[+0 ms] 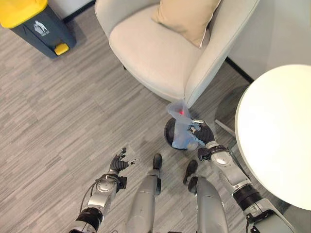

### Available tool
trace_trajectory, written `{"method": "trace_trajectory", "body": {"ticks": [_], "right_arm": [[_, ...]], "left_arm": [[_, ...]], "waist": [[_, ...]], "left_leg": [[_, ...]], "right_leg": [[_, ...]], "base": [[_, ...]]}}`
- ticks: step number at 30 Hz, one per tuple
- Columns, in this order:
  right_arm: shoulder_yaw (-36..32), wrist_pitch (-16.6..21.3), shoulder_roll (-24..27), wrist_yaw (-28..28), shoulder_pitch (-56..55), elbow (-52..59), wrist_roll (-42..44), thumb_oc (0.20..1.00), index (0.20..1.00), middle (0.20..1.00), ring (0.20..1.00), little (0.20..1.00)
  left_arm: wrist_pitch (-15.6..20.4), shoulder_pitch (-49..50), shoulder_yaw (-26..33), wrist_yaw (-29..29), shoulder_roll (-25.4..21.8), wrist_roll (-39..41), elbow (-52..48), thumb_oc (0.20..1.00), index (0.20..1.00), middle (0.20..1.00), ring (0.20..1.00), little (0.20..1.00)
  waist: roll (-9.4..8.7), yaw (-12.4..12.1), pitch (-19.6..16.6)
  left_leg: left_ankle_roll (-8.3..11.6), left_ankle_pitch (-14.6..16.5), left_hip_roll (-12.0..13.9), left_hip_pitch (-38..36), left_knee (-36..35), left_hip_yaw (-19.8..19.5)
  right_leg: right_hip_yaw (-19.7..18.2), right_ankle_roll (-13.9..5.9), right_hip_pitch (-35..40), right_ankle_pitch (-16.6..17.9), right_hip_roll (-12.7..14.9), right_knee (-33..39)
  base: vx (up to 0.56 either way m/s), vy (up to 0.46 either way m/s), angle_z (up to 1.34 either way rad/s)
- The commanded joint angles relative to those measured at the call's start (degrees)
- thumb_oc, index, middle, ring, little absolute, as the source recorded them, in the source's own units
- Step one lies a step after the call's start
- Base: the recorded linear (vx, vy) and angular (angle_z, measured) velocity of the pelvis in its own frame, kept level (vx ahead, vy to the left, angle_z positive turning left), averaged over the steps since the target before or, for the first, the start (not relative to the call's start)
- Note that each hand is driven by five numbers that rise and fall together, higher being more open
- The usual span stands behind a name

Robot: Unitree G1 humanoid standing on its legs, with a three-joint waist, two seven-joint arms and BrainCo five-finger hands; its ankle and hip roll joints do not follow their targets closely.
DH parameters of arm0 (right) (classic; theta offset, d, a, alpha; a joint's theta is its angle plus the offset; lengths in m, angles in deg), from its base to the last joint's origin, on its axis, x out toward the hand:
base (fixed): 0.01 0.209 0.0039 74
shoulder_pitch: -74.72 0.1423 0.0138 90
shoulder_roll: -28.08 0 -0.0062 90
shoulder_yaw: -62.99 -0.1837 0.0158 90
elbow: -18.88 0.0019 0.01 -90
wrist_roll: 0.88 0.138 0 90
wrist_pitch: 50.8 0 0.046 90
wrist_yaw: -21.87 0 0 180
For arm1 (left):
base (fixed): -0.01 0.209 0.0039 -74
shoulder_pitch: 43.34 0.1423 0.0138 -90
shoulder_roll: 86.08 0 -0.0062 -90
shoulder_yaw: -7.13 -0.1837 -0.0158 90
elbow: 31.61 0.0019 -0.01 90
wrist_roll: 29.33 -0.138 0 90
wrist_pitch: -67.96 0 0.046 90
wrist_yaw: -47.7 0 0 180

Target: Gather garbage on tea table into small bin, then transfer packed bag to large trash can.

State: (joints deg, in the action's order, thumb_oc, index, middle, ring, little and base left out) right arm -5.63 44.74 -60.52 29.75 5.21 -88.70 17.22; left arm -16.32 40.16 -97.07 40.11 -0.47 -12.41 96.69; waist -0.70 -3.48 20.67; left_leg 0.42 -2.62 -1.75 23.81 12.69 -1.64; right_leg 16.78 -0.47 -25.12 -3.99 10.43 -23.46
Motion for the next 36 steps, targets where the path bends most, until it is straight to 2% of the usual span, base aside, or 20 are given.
{"method": "trace_trajectory", "body": {"ticks": [1, 2, 6, 11, 13, 16, 17, 18, 20, 22, 24, 26, 27, 29, 30, 31, 34, 36], "right_arm": [[-0.6, 5.0, 0.7, -1.8, 2.0, 6.1, -1.5, 0.2, 0.2, 0.2, 0.2, 0.2], [-0.6, 4.6, 2.0, -2.4, 1.3, 9.0, -4.5, 0.2, 0.2, 0.2, 0.2, 0.2], [-1.1, 4.5, 3.3, -3.6, 0.4, 13.8, -7.1, 0.2, 0.2, 0.2, 0.2, 0.2], [-2.4, 4.5, 3.4, -5.1, -2.3, 18.4, -8.2, 0.2, 0.2, 0.2, 0.2, 0.2], [-2.9, 4.7, 3.4, -5.2, -2.3, 20.1, -9.8, 0.2, 0.2, 0.2, 0.2, 0.2], [-3.8, 5.2, 3.8, -4.5, -2.2, 21.1, -11.2, 0.2, 0.2, 0.2, 0.2, 0.2], [-4.2, 5.6, 4.1, -4.1, -2.0, 21.4, -11.8, 0.2, 0.2, 0.2, 0.2, 0.2], [-5.3, 5.8, 4.6, -2.8, -2.1, 21.7, -13.4, 0.2, 0.2, 0.2, 0.2, 0.2], [-5.4, 5.8, 4.8, -2.2, -1.3, 21.2, -13.5, 0.2, 0.2, 0.2, 0.2, 0.2], [-5.4, 5.9, 5.3, -1.8, -1.0, 20.8, -13.2, 0.2, 0.2, 0.2, 0.2, 0.2], [-5.6, 5.7, 6.2, -1.6, -0.8, 20.4, -13.0, 0.2, 0.2, 0.2, 0.2, 0.2], [-5.6, 5.7, 7.0, -1.4, -0.9, 20.4, -13.0, 0.2, 0.2, 0.2, 0.2, 0.2], [-5.7, 5.7, 7.8, -1.1, -0.8, 20.5, -12.5, 0.2, 0.2, 0.2, 0.2, 0.2], [-5.7, 5.6, 8.2, -1.3, -1.0, 20.5, -12.2, 0.2, 0.2, 0.2, 0.2, 0.2], [-5.5, 5.6, 8.7, -1.6, -1.2, 20.7, -12.0, 0.2, 0.2, 0.2, 0.2, 0.2], [-5.5, 5.4, 8.8, -1.8, -1.5, 20.8, -11.8, 0.2, 0.2, 0.2, 0.2, 0.2], [-5.3, 5.7, 9.0, -3.2, -2.3, 21.6, -10.4, 0.2, 0.2, 0.2, 0.2, 0.2], [-5.7, 5.7, 8.8, -4.0, -3.2, 21.9, -9.2, 0.2, 0.2, 0.2, 0.2, 0.2]], "left_arm": [[1.6, 2.0, 0.5, 0.3, -1.6, -1.3, -1.7, 1.0, 1.0, 1.0, 1.0, 1.0], [1.6, 3.9, 1.4, 0.6, -1.7, -2.0, -2.4, 1.0, 1.0, 1.0, 1.0, 1.0], [1.8, 7.9, 4.1, 0.5, -1.8, -2.4, -4.4, 1.0, 1.0, 1.0, 1.0, 1.0], [1.9, 11.8, 6.6, 0.7, -1.9, -2.1, -7.8, 1.0, 1.0, 1.0, 1.0, 1.0], [2.0, 12.1, 6.7, 1.2, -2.7, -3.0, -9.7, 1.0, 1.0, 1.0, 1.0, 1.0], [2.2, 10.4, 6.0, 1.5, -3.5, -3.1, -11.5, 1.0, 1.0, 1.0, 1.0, 1.0], [2.4, 9.7, 5.6, 1.5, -3.7, -3.3, -12.1, 1.0, 1.0, 1.0, 1.0, 1.0], [2.6, 8.6, 4.7, 1.5, -3.9, -3.5, -13.8, 1.0, 1.0, 1.0, 1.0, 1.0], [2.8, 8.4, 4.1, 1.5, -3.9, -3.5, -15.0, 1.0, 1.0, 1.0, 1.0, 1.0], [2.9, 8.3, 3.6, 1.8, -3.7, -3.5, -15.5, 1.0, 1.0, 1.0, 1.0, 1.0], [2.7, 8.0, 2.9, 2.1, -3.4, -3.4, -16.2, 1.0, 1.0, 1.0, 1.0, 1.0], [2.7, 7.8, 2.5, 2.2, -3.2, -3.2, -16.7, 1.0, 1.0, 1.0, 1.0, 1.0], [2.8, 7.1, 1.7, 2.7, -2.9, -3.1, -17.8, 1.0, 1.0, 1.0, 1.0, 1.0], [2.9, 6.9, 1.4, 3.0, -2.9, -3.4, -18.6, 1.0, 1.0, 1.0, 1.0, 1.0], [3.0, 6.5, 1.0, 3.3, -3.1, -4.0, -20.0, 1.0, 1.0, 1.0, 1.0, 1.0], [3.0, 6.6, 0.7, 3.9, -3.3, -4.1, -20.6, 1.0, 1.0, 1.0, 1.0, 1.0], [3.6, 5.7, -0.1, 4.7, -4.2, -5.8, -24.1, 1.0, 1.0, 1.0, 1.0, 1.0], [4.2, 4.5, -1.2, 5.5, -4.3, -5.2, -26.9, 1.0, 1.0, 1.0, 1.0, 1.0]], "waist": [[-0.2, 0.1, -2.0], [-0.76, 0.5, -3.7], [-2.01, 0.9, -7.6], [-3.3, -0.2, -9.2], [-3.45, -0.3, -8.5], [-3.02, -0.2, -7.7], [-2.78, -0.2, -7.5], [-2.53, -0.8, -8.5], [-3.39, -1.9, -8.9], [-3.5, -2.4, -9.2], [-2.74, -2.5, -8.7], [-2.09, -2.0, -8.4], [-1.66, -1.4, -7.4], [-1.65, -0.8, -7.4], [-1.99, 0.0, -7.3], [-2.26, 0.3, -7.5], [-4.1, 1.5, -7.6], [-4.75, 3.0, -8.4]], "left_leg": [[2.25, 3.2, 1.0, -3.5, -2.5, 0.7], [2.16, 3.4, 1.3, -6.2, -3.9, 1.2], [1.55, 3.9, 1.7, -12.9, -7.7, 3.3], [0.7, 5.0, 1.9, -18.7, -10.2, 5.6], [-0.04, 4.6, 2.3, -19.1, -10.6, 5.5], [-0.51, 3.1, 2.4, -16.4, -9.4, 4.4], [-0.59, 2.5, 2.4, -15.1, -8.9, 3.8], [-0.33, 0.5, 2.3, -11.4, -8.5, 1.9], [0.48, -0.9, 1.6, -9.4, -8.3, 0.6], [2.52, -3.3, 1.5, -7.2, -8.3, -0.4], [5.2, -6.0, 1.7, -4.7, -8.5, -1.2], [5.82, -6.8, 1.9, -4.1, -8.8, -1.0], [6.08, -7.3, 2.1, -2.8, -8.4, 0.4], [5.37, -6.5, 2.4, -2.9, -8.0, 1.8], [4.38, -4.7, 3.2, -3.9, -6.8, 4.0], [3.95, -3.9, 3.3, -4.2, -5.6, 4.2], [3.27, 1.9, 2.9, -5.7, 1.1, 3.8], [3.24, 5.8, 5.0, -9.2, 2.9, 5.3]], "right_leg": [[-1.4, -4.57, 5.8, -0.5, 0.7, 6.9], [-1.6, -5.02, 8.6, -0.1, 0.4, 9.1], [-3.1, -6.38, 14.4, 2.0, -0.9, 14.4], [-4.8, -8.2, 17.7, 3.7, -1.3, 16.1], [-7.9, -9.12, 16.1, 4.3, -1.9, 13.2], [-13.6, -8.24, 14.6, 1.4, -4.8, 8.2], [-15.2, -7.67, 15.0, -0.6, -5.9, 5.7], [-18.1, -6.41, 16.5, -3.2, -8.4, 2.6], [-17.8, -4.72, 20.0, -5.1, -8.8, 8.1], [-17.4, -3.32, 22.0, -5.8, -10.2, 13.9], [-16.8, -2.43, 22.5, -5.6, -11.7, 17.1], [-15.9, -2.07, 22.7, -5.2, -12.3, 18.4], [-14.5, -1.79, 22.8, -4.3, -12.4, 19.4], [-13.4, -1.75, 22.7, -3.9, -12.0, 19.6], [-12.2, -1.83, 22.3, -3.2, -11.1, 19.7], [-11.6, -1.91, 22.3, -3.0, -10.7, 20.2], [-9.8, -2.11, 21.9, -1.7, -8.3, 20.5], [-7.3, -2.18, 21.6, -1.2, -6.8, 21.2]], "base": [[0.12, 0.045, -0.14], [0.12, 0.043, -0.13], [0.14, 0.099, -0.25], [0.06, 0.104, -0.45], [-0.1, 0.027, -0.4], [-0.19, 0.006, 0.01], [-0.34, -0.14, 0.43], [-0.31, -0.201, 0.64], [-0.19, -0.236, 0.9], [-0.15, -0.24, 0.65], [-0.18, -0.19, 0.2], [-0.18, -0.115, 0.65], [-0.28, -0.139, 0.82], [-0.19, -0.058, 0.96], [-0.13, -0.014, 1.09], [-0.19, -0.006, 0.7], [-0.11, -0.001, 0.3], [-0.04, 0.035, 0.54]]}}
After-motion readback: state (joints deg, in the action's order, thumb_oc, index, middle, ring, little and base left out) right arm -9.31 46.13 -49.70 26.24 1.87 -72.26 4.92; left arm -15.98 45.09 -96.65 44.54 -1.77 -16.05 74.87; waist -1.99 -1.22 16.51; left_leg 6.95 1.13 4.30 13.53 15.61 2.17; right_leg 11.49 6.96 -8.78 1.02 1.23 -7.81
